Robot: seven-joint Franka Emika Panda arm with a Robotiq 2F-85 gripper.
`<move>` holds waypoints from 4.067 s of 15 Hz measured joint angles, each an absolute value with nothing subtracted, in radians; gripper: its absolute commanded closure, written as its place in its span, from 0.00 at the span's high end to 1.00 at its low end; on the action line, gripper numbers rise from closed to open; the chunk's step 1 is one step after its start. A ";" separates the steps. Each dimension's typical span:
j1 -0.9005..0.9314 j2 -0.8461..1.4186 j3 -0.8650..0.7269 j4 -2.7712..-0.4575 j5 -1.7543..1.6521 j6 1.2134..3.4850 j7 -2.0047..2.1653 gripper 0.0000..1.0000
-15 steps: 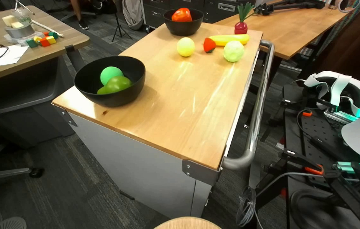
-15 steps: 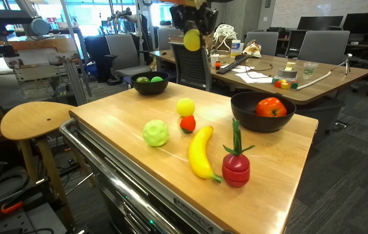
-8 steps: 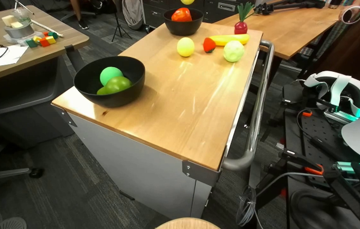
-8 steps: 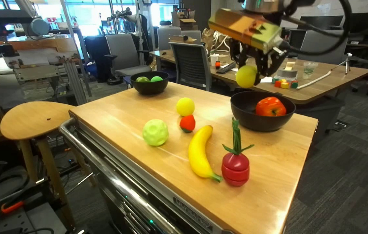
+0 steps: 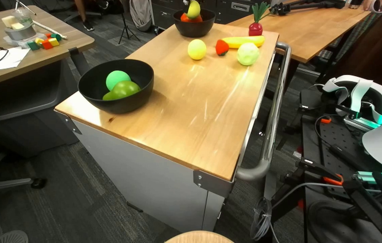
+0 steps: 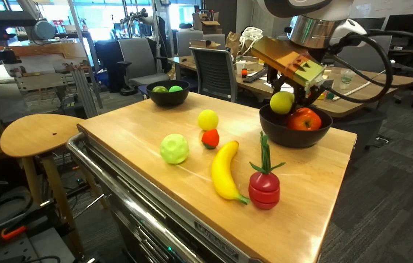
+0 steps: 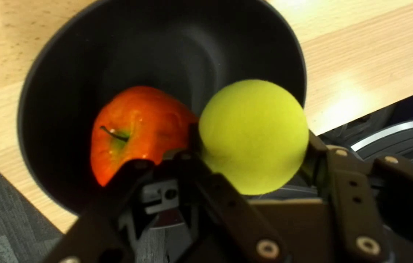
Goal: Put the fruits in the bowls
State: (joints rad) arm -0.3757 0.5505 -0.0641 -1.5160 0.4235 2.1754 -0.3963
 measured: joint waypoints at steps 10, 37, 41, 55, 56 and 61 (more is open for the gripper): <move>-0.225 0.358 -0.082 -1.582 0.066 1.985 -0.270 1.00; -0.168 0.383 0.020 -1.823 0.193 2.041 -0.379 0.27; -0.171 0.341 0.013 -1.773 0.193 2.032 -0.386 0.27; -0.313 0.515 -0.096 -1.465 0.194 2.032 -0.362 0.39; -0.320 0.541 -0.096 -1.445 0.194 2.032 -0.362 0.77; -0.329 0.591 -0.093 -1.365 0.194 2.018 -0.360 1.00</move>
State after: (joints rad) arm -0.3288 0.5905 -0.0928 -1.3648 0.1935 2.0177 -0.3600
